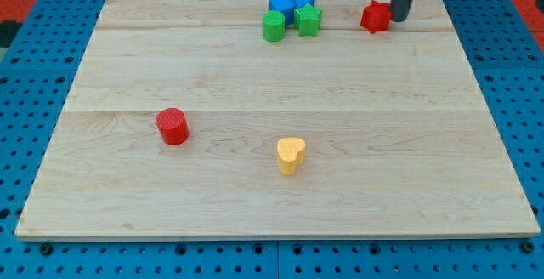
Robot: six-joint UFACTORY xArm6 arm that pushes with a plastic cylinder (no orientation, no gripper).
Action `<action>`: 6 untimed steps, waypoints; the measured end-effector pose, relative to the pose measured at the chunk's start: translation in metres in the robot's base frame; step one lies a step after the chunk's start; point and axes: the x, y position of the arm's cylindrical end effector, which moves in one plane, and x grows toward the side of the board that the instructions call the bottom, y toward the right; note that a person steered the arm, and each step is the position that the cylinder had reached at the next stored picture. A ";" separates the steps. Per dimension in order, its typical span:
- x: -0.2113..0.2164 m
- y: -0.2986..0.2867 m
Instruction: Push the red star close to the group of blocks
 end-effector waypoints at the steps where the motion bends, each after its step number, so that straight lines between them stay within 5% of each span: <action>1: -0.019 -0.040; 3: 0.010 0.024; 5: -0.014 -0.079; 6: -0.013 -0.067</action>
